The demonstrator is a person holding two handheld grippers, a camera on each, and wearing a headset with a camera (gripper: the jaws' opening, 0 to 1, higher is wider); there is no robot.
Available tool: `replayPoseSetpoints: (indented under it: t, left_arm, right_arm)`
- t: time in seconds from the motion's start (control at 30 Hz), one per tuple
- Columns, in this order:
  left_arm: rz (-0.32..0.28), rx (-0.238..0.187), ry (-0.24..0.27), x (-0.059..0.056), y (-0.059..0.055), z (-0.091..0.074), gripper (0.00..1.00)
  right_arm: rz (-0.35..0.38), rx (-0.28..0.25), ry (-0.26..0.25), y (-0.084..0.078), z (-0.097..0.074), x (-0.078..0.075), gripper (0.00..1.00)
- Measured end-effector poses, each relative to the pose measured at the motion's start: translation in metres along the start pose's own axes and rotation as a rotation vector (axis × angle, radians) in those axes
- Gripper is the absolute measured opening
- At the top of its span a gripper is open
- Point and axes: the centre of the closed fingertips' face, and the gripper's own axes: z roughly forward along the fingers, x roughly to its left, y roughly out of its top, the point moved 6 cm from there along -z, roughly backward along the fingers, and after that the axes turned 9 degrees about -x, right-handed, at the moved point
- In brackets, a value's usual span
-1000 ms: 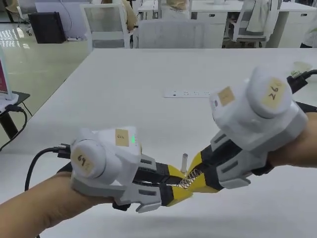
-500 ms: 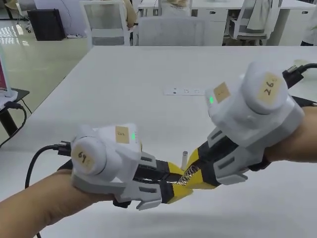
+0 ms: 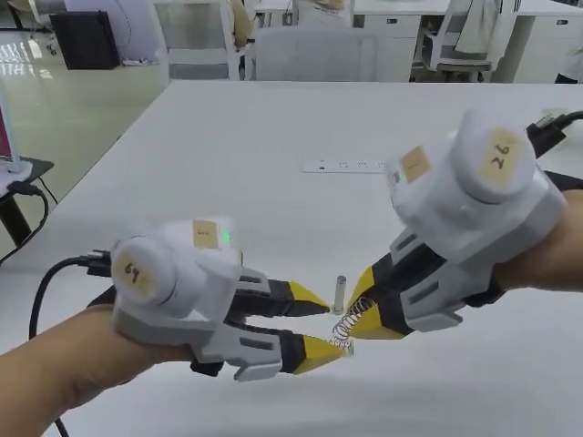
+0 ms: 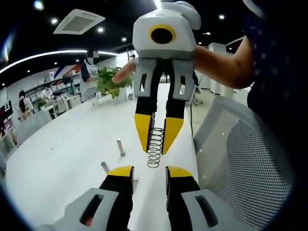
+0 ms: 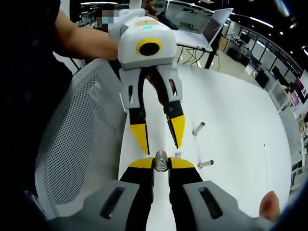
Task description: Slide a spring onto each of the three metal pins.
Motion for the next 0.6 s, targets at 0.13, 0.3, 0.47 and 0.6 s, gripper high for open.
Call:
replayPoseSetpoints:
  t: [0.13, 0.3, 0.47, 0.6]
  left_arm:
    - [-0.013, 0.002, 0.014, 0.002, -0.002, -0.01, 0.24]
    - [-0.032, 0.001, 0.054, 0.007, -0.007, -0.023, 0.27]
    - [-0.056, -0.009, 0.097, 0.012, -0.012, -0.034, 0.31]
    - [-0.076, -0.012, 0.13, 0.014, -0.018, -0.042, 0.34]
  right_arm:
    - [0.005, 0.009, -0.006, -0.003, -0.002, -0.002, 0.08]
    - [0.01, 0.019, -0.015, -0.006, -0.006, -0.005, 0.08]
    - [0.02, 0.03, -0.021, -0.01, -0.009, -0.007, 0.08]
    - [0.029, 0.039, -0.024, -0.014, -0.011, -0.01, 0.08]
